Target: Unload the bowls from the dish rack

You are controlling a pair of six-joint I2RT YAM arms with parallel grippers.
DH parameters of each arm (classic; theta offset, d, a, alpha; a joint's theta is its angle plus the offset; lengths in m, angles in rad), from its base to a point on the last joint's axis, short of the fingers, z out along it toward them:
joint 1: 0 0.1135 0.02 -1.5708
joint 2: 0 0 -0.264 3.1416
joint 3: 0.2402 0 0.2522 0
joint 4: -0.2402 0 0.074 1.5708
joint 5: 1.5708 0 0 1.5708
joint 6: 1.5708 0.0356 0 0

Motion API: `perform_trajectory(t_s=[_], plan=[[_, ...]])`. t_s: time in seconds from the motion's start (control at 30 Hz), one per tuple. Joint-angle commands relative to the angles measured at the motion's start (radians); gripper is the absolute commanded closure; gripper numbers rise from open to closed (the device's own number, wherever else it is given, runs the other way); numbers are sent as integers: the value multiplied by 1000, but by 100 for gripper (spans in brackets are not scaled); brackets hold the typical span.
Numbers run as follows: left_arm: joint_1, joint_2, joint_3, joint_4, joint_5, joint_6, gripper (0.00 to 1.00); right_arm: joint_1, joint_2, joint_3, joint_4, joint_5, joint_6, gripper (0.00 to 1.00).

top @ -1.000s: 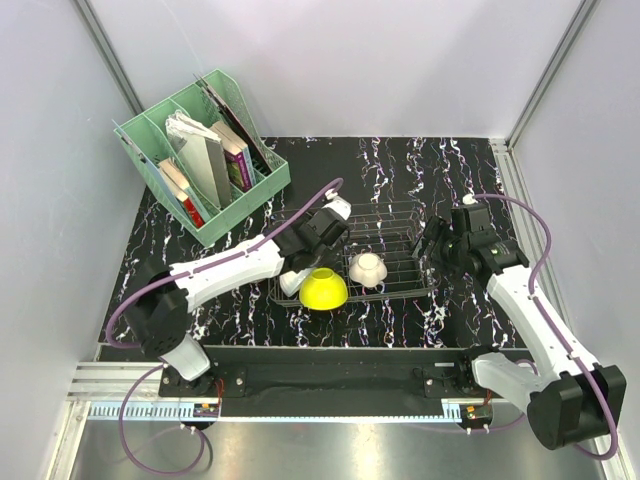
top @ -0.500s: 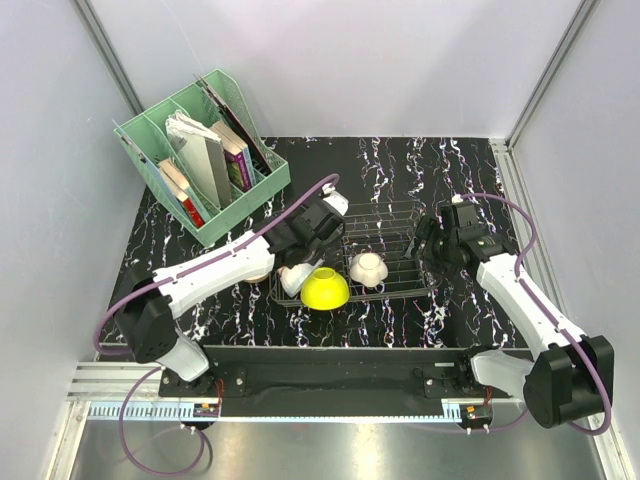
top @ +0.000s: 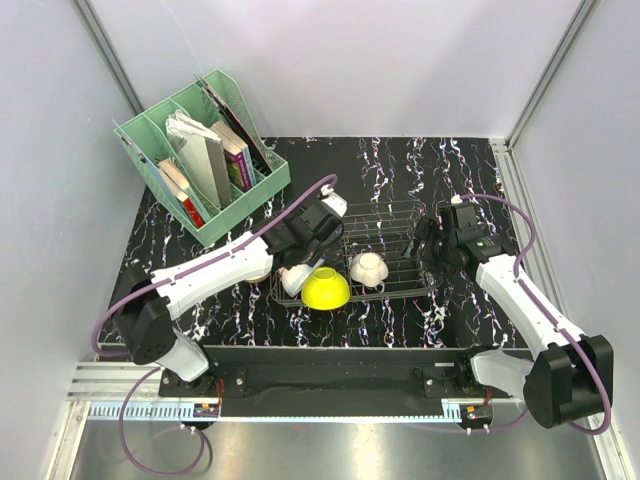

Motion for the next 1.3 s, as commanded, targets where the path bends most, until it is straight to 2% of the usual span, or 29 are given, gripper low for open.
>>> perform_trajectory(t_s=[0.0,0.2,0.43,0.7,0.83,1.03,1.27], plan=[[10,-59,-27,-44,15,-10,34,-7,2,-29,-35,104,-22,17],[12,-42,-34,-73,-5,-10,35,-7,5,-27,-33,107,-17,17],[8,-70,-54,-78,70,-24,35,-7,2,-32,-33,115,-22,17],[8,-60,-67,-79,91,-3,36,-7,10,-26,-35,121,-16,16],[8,13,-60,-84,32,-7,36,-7,14,-18,-33,116,-16,16],[8,136,-37,-98,26,-35,36,-7,-4,-18,-35,115,-26,16],[10,159,-46,-85,35,-55,37,-7,-10,-27,-39,119,-25,16]])
